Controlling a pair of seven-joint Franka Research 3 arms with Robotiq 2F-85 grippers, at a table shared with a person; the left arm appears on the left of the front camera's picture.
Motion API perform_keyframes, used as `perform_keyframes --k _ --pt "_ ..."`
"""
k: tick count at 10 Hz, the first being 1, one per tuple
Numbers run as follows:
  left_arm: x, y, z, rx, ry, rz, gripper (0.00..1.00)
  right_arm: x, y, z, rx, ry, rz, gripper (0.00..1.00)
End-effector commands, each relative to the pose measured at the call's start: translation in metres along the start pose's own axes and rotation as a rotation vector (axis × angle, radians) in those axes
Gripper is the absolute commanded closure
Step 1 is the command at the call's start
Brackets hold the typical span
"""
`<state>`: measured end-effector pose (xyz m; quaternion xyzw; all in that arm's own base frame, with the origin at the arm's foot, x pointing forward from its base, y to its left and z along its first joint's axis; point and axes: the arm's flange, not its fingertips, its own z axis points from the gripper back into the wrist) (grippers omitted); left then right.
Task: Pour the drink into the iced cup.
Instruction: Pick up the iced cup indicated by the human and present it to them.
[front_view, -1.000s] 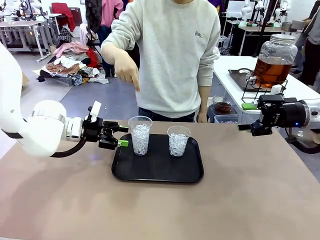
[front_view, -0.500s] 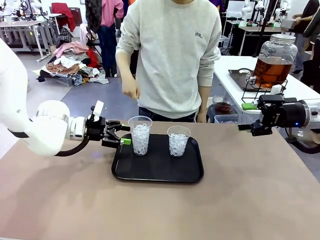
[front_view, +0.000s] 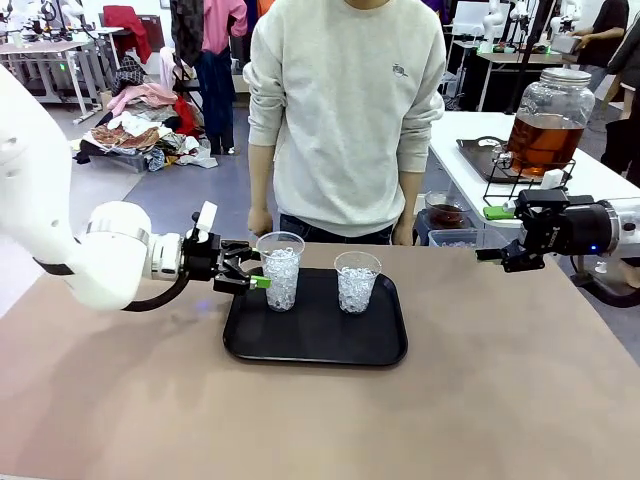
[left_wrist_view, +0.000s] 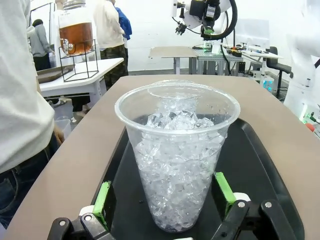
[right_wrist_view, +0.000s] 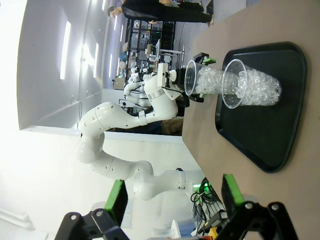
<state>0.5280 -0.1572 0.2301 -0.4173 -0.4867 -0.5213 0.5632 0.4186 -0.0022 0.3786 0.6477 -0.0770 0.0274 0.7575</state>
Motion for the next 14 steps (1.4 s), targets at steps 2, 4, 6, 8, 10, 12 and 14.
perform_keyframes --k 2,4,6,8,10,12,14 --pt "-0.001 0.005 -0.011 -0.012 -0.021 0.019 0.00 0.000 0.001 0.000 -0.001 -0.005 0.001 0.00" --pt "-0.001 0.006 -0.014 -0.035 -0.027 0.038 0.00 0.000 0.001 0.000 -0.001 -0.005 0.001 0.00" --pt "0.002 0.002 -0.014 -0.087 -0.047 0.070 0.00 0.000 0.001 0.000 -0.001 -0.005 0.001 0.00" --pt "0.005 -0.003 -0.014 -0.102 -0.054 0.066 0.00 0.000 0.001 0.000 -0.001 -0.005 0.001 0.00" --pt "0.004 -0.003 -0.018 -0.111 -0.047 0.065 0.00 0.000 0.001 0.000 -0.001 -0.005 0.001 0.00" --pt "0.001 -0.002 -0.023 -0.127 -0.049 0.071 0.00 0.000 0.001 0.000 -0.001 -0.005 0.001 0.00" --pt "-0.001 -0.004 -0.027 -0.130 -0.047 0.054 0.00 0.000 0.001 0.000 -0.001 -0.005 0.001 0.00"
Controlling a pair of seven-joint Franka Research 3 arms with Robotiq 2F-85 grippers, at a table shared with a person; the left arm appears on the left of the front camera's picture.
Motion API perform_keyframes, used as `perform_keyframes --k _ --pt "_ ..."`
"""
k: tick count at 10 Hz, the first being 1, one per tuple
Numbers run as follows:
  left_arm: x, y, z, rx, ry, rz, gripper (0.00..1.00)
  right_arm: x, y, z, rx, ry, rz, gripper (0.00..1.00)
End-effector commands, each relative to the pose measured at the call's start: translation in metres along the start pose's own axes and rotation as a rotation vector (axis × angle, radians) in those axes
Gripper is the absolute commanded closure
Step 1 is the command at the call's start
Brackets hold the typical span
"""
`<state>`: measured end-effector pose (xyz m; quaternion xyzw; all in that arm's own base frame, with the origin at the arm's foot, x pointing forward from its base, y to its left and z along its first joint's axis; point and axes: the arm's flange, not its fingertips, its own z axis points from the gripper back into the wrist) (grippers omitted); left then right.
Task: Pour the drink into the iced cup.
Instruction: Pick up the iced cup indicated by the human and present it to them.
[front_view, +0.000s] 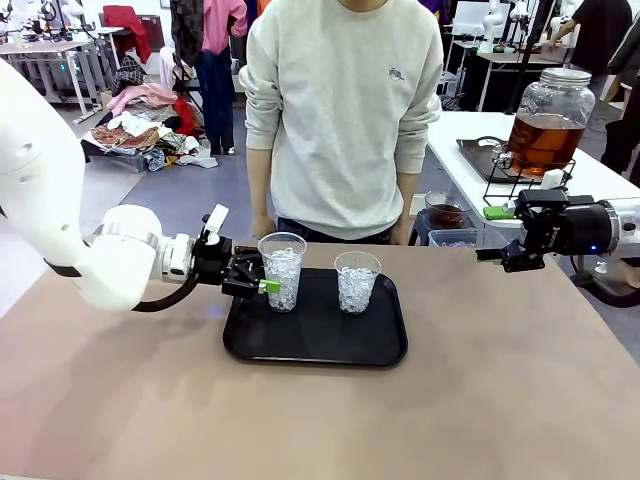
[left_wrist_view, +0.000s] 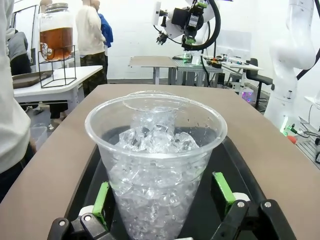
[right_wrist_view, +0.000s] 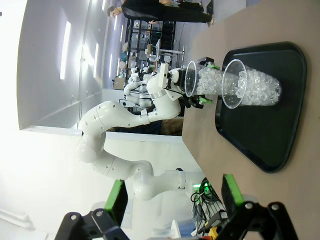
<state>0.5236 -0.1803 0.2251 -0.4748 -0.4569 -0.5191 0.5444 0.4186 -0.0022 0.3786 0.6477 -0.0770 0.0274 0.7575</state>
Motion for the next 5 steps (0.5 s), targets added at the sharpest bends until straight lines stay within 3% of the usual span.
perform_keyframes --k 1,5 --pt "-0.0007 0.0040 -0.0061 -0.019 0.004 -0.018 0.00 -0.0004 0.0007 0.0004 -0.001 -0.005 0.001 0.00" --pt "-0.0031 0.0064 -0.0153 -0.033 0.020 -0.024 0.00 -0.0004 0.0007 0.0004 -0.001 -0.005 0.001 0.00"
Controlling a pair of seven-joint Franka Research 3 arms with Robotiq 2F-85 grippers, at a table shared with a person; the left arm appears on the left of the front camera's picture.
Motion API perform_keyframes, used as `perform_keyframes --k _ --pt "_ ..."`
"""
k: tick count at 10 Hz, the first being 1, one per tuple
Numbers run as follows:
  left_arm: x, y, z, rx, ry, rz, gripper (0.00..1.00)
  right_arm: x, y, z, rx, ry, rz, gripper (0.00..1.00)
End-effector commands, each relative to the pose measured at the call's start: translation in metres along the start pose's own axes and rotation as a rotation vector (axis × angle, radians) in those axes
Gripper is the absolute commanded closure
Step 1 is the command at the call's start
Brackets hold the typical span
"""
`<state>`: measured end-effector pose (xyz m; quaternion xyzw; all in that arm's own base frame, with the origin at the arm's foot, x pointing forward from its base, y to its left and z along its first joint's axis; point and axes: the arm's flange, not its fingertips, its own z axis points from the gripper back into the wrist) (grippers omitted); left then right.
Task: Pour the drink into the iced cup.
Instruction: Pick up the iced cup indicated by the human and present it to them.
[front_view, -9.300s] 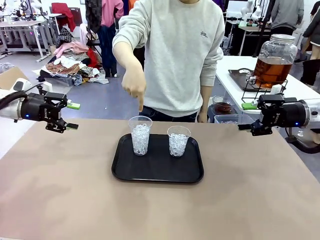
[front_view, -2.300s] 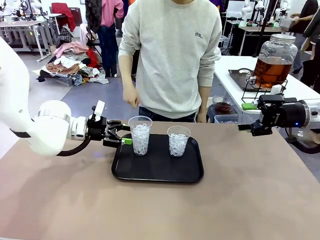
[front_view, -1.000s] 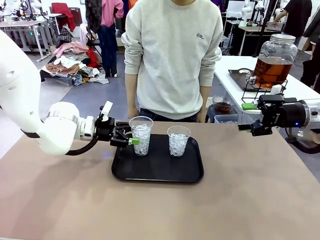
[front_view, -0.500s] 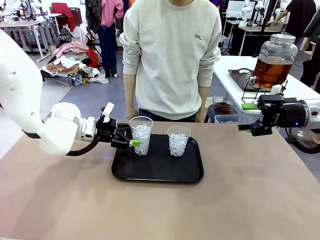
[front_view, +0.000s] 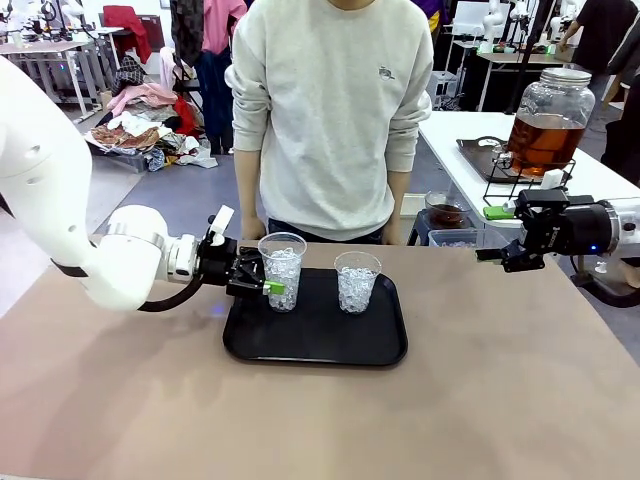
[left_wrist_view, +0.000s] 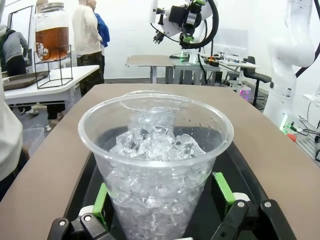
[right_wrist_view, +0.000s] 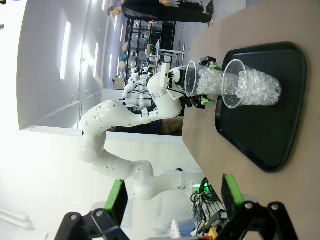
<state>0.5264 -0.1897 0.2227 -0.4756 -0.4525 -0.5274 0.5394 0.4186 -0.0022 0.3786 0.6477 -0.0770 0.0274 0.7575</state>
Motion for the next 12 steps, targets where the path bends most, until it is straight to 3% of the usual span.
perform_keyframes --k 1,2,4,12 --pt "-0.002 0.004 -0.007 -0.020 0.007 -0.011 0.00 0.000 0.001 0.000 -0.001 -0.005 0.001 0.00" --pt "-0.003 0.004 -0.009 -0.027 0.005 -0.006 0.00 0.000 0.001 0.000 -0.001 -0.005 0.001 0.00" --pt "-0.003 0.004 -0.010 -0.030 0.001 -0.003 0.39 0.000 0.001 0.000 -0.001 -0.005 0.001 0.00" --pt "0.008 0.000 -0.002 0.001 -0.060 -0.020 0.39 0.000 0.001 0.000 -0.001 -0.005 0.001 0.00"
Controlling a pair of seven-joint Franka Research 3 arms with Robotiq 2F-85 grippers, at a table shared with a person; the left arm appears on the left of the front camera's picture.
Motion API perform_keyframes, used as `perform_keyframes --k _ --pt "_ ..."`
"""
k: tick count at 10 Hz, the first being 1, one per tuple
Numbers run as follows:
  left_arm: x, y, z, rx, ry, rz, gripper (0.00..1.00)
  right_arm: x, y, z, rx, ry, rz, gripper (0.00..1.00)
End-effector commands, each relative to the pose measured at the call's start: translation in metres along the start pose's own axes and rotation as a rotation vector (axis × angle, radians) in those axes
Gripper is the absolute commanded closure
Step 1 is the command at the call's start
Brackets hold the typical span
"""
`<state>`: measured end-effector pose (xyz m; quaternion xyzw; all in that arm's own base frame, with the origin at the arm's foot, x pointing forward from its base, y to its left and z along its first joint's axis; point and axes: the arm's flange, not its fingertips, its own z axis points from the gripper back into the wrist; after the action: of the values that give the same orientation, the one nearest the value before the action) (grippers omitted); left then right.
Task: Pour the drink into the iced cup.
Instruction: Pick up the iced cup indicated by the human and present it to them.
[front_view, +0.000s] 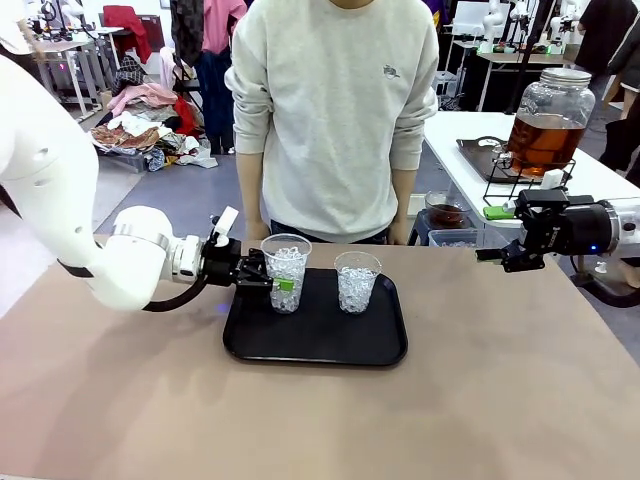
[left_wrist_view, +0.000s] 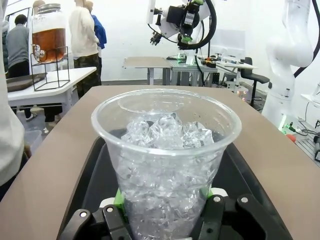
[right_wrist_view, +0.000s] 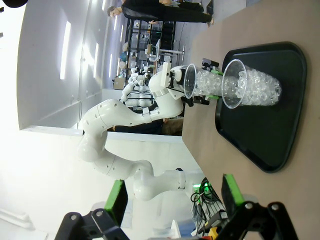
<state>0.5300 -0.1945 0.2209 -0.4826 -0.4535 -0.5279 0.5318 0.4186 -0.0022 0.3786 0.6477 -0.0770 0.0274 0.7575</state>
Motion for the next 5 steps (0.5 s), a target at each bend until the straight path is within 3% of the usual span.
perform_keyframes --k 1,5 --pt "0.016 -0.004 0.006 0.036 -0.050 -0.026 0.39 0.000 0.001 0.000 -0.001 -0.005 0.001 0.00" --pt "0.065 0.006 0.011 0.118 -0.043 0.006 0.39 0.000 0.001 0.000 -0.001 -0.005 0.001 0.00"
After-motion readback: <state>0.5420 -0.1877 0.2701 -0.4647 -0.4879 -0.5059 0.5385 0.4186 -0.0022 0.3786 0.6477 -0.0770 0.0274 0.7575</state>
